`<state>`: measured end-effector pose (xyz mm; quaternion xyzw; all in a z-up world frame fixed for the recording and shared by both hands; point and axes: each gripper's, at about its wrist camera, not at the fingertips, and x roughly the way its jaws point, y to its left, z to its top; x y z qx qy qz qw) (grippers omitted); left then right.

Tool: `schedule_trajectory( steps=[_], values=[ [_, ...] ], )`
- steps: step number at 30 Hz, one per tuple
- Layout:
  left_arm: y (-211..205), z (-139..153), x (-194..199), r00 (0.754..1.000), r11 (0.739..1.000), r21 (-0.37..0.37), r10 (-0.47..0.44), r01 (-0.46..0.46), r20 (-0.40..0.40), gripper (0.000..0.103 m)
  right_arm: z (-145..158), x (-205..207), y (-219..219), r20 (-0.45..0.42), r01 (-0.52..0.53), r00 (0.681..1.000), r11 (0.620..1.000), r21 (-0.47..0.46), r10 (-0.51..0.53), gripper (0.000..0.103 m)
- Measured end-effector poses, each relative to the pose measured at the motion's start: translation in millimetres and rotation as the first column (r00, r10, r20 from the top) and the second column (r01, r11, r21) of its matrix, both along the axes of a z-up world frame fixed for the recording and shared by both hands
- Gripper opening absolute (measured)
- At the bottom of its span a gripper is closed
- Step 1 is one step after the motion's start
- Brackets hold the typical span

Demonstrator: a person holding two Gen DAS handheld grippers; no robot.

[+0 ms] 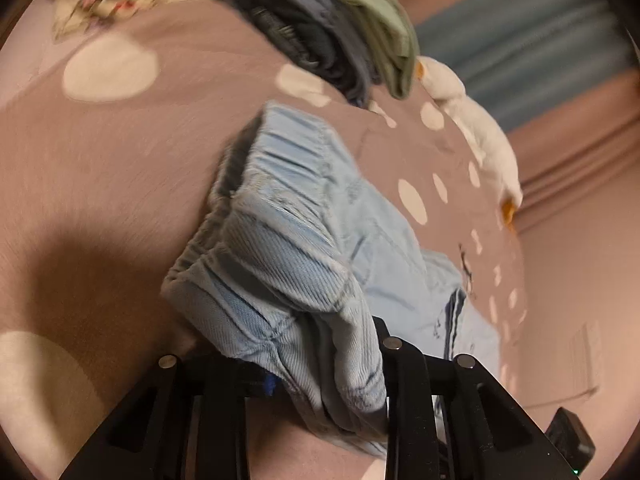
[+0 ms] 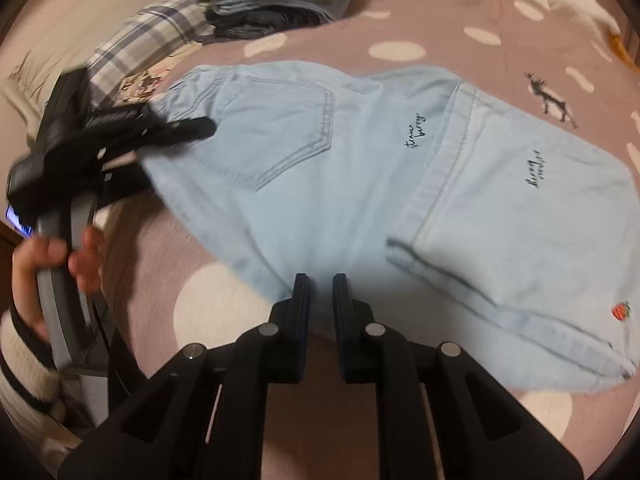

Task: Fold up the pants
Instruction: 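Grasp the waistband with the left tool and lift it toward the hem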

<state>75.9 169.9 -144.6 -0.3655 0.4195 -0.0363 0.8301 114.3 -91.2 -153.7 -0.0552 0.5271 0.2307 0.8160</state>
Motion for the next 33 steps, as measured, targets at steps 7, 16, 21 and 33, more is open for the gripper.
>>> schedule_trajectory(
  steps=[7, 16, 21, 33],
  values=[
    [-46.5, 77.4, -11.6, 0.977, 0.974, 0.205, -0.129, 0.092, 0.173, 0.026, 17.7, 5.0, -37.4, -0.037, 0.109, 0.994, 0.967, 0.231, -0.103, 0.016],
    [-135.4, 110.1, 7.5, 0.911, 0.891, 0.368, -0.357, 0.266, 0.207, 0.026, 19.2, 11.7, -133.1, -0.106, 0.383, 0.92, 0.8, 0.461, -0.379, 0.053],
    [-184.1, 101.2, 23.0, 0.877, 0.838, 0.405, -0.456, 0.365, 0.153, 0.026, 6.1, 11.4, -179.9, -0.259, 0.497, 0.857, 0.581, 0.645, -0.446, 0.069],
    [-277.7, 38.7, 25.8, 0.763, 0.606, 0.539, -0.636, 0.584, -0.112, 0.053, -23.3, 15.3, -207.6, -0.549, 0.601, 0.764, 0.063, 0.797, -0.339, 0.087]
  ],
)
